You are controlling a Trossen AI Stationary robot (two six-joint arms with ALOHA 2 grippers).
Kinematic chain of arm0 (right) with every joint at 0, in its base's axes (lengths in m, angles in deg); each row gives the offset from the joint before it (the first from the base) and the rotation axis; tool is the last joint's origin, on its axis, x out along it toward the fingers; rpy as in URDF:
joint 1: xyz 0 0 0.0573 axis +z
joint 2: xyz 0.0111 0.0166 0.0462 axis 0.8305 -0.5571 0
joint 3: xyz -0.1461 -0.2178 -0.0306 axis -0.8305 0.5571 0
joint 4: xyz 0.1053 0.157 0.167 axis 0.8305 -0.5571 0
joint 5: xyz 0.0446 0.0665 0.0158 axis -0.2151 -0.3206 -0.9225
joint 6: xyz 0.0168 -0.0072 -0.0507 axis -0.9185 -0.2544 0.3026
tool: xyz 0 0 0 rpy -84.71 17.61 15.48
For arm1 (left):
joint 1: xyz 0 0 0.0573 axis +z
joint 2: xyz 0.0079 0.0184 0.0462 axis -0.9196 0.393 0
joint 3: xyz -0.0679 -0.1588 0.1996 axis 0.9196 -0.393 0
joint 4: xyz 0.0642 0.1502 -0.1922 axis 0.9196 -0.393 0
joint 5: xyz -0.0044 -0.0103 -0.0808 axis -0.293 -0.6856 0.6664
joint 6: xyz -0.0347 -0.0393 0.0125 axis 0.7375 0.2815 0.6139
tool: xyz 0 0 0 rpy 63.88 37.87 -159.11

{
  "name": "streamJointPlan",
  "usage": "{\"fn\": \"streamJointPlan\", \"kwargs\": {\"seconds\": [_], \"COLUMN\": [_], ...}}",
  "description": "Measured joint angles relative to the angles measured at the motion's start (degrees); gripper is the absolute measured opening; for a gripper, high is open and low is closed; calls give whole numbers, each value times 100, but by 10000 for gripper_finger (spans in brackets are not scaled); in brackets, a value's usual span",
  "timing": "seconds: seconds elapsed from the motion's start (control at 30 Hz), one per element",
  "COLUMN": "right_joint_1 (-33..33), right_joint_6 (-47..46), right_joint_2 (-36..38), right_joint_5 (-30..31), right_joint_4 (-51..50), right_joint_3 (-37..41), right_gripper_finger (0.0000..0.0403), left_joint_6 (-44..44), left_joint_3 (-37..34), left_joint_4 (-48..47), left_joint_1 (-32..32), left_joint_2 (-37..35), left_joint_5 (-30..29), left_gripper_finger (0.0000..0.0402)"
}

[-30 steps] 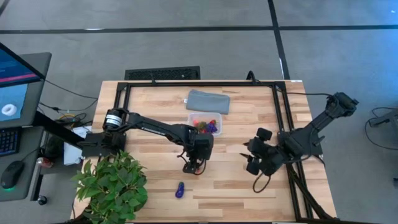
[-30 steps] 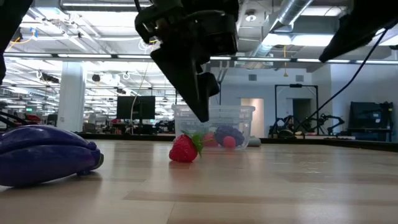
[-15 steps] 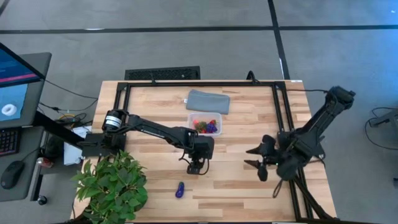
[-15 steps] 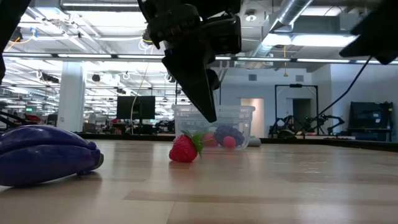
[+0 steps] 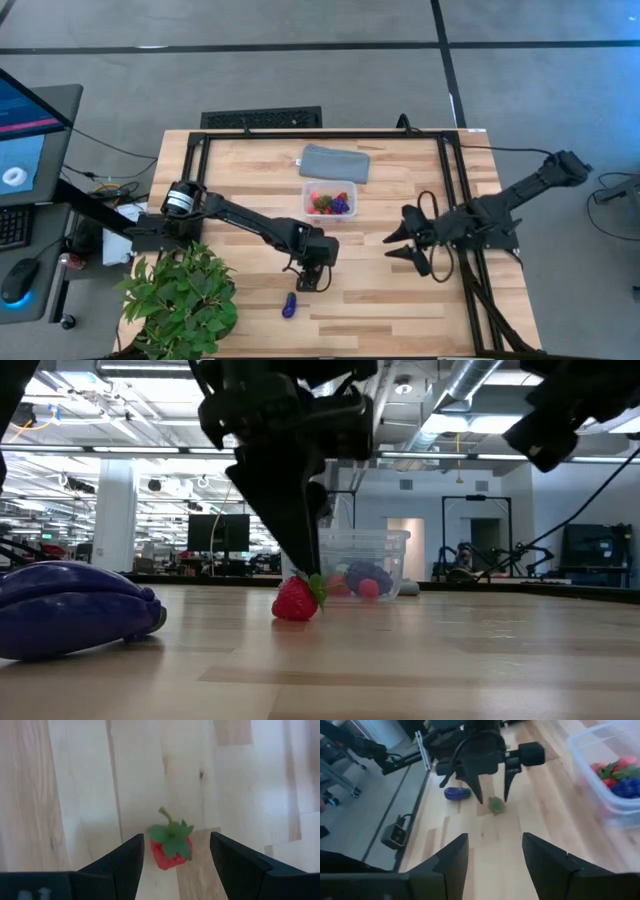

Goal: Pick and placing Produce into tupperware
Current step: Put the red strawberry into the transparent bin

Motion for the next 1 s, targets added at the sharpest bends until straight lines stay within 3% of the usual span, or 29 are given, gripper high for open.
{"fn": "streamJointPlan", "kwargs": {"seconds": [0.37,0.57,1.0], "right_joint_1": [-896,-919,-1037], "right_joint_6": [536,536,676], "right_joint_2": [-2,-11,-11], "right_joint_5": [-826,-852,-855], "right_joint_4": [-20,-131,-302], "right_joint_3": [0,0,2], "right_gripper_finger": [193,192,191], "left_joint_6": [209,0,118], "left_joint_3": [-175,-179,-662], "left_joint_4": [94,192,757], "left_joint_1": [-134,-135,-137], "left_joint_2": [0,0,83], "left_joint_5": [-353,-643,-465], "left_gripper_finger": [217,217,217]}}
